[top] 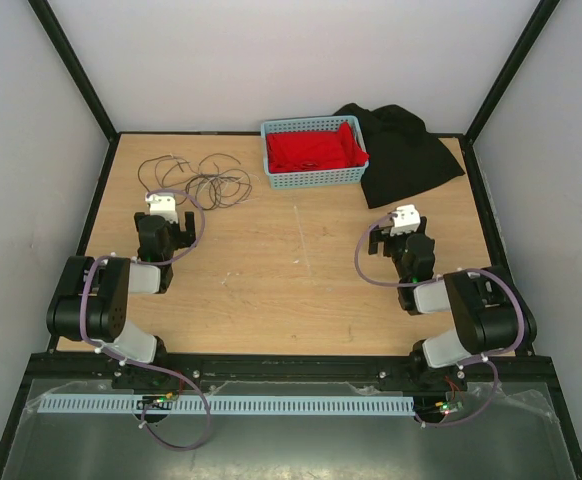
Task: Zip-tie the wires
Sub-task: Untie the cable at the center of the board.
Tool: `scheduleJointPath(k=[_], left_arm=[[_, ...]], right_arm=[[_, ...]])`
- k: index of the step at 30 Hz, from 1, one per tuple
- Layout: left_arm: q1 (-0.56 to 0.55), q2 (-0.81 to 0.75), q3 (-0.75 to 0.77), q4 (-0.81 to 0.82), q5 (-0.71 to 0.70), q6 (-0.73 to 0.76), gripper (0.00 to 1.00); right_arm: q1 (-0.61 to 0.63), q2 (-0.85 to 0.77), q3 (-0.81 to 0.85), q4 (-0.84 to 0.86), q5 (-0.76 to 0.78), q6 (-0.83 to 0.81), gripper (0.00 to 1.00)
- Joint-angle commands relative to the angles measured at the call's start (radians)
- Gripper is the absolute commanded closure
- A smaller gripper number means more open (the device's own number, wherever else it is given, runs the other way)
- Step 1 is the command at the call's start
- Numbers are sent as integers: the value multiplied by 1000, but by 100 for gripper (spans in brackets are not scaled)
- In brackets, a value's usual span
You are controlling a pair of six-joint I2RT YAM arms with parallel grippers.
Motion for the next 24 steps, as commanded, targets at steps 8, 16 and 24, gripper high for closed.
scheduleJointPath(k=[8, 16, 24], left_arm=[[-60, -255, 338, -666, -26, -97, 1], [-59, -35, 795, -1072, 330, -309, 1], [-67, 244, 969, -1077, 457, -386, 17]], right_arm=[[7, -172, 311, -630, -43, 246, 1], [39, -130, 462, -823, -263, 390, 0], [61, -141, 450, -841, -279, 395, 2]])
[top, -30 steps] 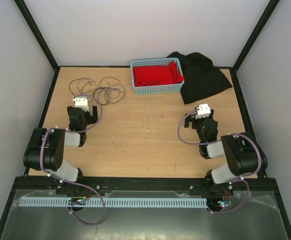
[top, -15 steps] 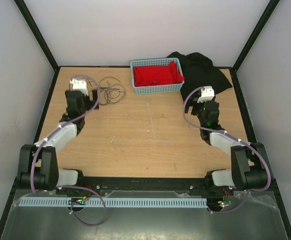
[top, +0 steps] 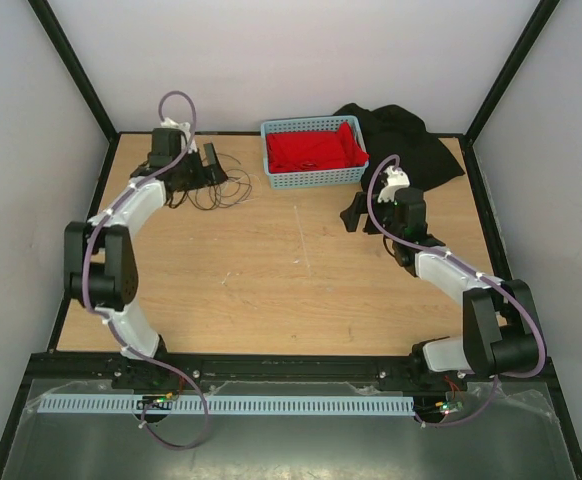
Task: Zip-tie the wires
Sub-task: Untie the cable at the center of the board.
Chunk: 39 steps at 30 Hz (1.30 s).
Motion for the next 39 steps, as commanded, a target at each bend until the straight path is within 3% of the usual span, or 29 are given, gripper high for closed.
scheduleJointPath(k=[1, 6, 12, 18, 32, 37, 39], left_arm=[[-7, 111, 70, -79, 113, -67, 22], [-43, 205, 123, -59, 94, -68, 37], [-52, 299, 183, -61, 32, -68, 44], [-57, 352, 230, -98, -63, -21, 46], [-61, 393, 246, -99, -79, 2, 51], [-67, 429, 259, -93, -71, 6, 63], [-68, 429, 259, -88, -71, 9, 75]], right_arm=[[2, -7, 9, -31, -35, 24, 3], [3, -7, 8, -31, -44, 24, 3], [2, -8, 9, -29, -50, 27, 3], [3, 1, 6, -14, -65, 37, 3], [3, 29, 11, 0, -84, 59, 4], [3, 28, 10, 3, -92, 66, 4], [4, 25, 11, 3, -93, 68, 4]])
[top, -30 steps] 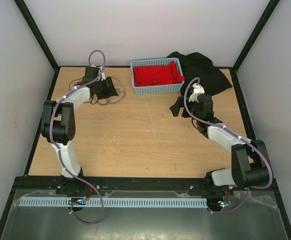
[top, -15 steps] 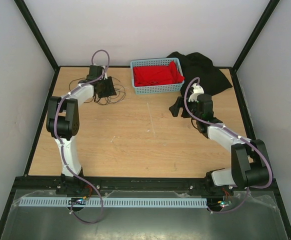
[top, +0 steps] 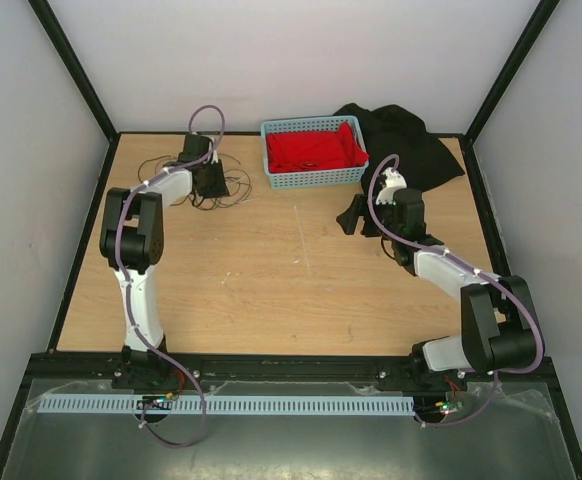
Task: Zip-tie the wires
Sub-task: Untie the cable at the center of the board.
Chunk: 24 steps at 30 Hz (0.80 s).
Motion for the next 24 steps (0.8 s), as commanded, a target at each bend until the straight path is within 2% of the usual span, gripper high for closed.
scheduleJointPath(k=[1, 4, 9, 15, 19, 24], left_arm=[[-6, 9, 25, 1, 2, 18, 82], [-7, -47, 4, 6, -8, 26, 99], [-6, -183, 12, -46, -4, 67, 100], [6, -346, 97, -135, 87, 89, 100], [70, -414, 175, -121, 236, -20, 100], [191, -395, 338, -36, 419, -284, 100]], right_arm=[[3, 1, 9, 24, -18, 16, 4], [3, -8, 10, 22, -18, 18, 4], [3, -23, 15, 20, -31, 29, 4], [11, -28, 28, 21, -73, 40, 6], [29, -26, 55, 30, -125, 59, 6], [78, -15, 98, 66, -148, 64, 6]])
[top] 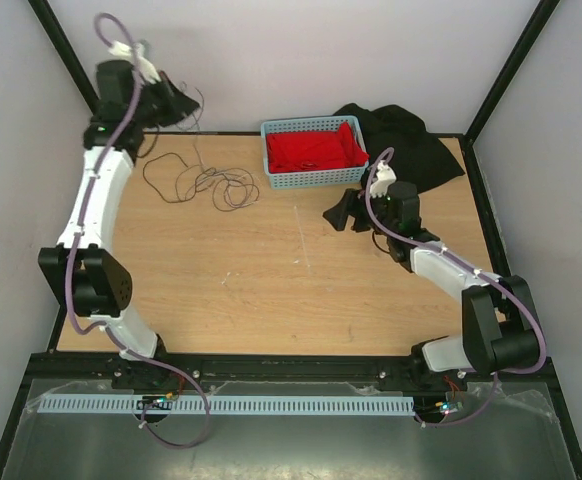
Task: Zip-tie the wires
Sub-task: Untie the cable at the center of the board.
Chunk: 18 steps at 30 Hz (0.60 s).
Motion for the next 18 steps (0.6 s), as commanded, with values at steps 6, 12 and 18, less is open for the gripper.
scheduleJointPath(k=[6, 12, 18], left_arm=[[135, 54, 302, 95, 275, -330, 100], [135, 11, 290, 170, 367, -403, 100], [125, -115, 114, 258, 365, -452, 100]], right_arm=[[87, 7, 84, 141, -72, 72, 6], [121, 20, 105, 279, -99, 126, 5], [129, 27, 70, 493, -67, 356, 0]])
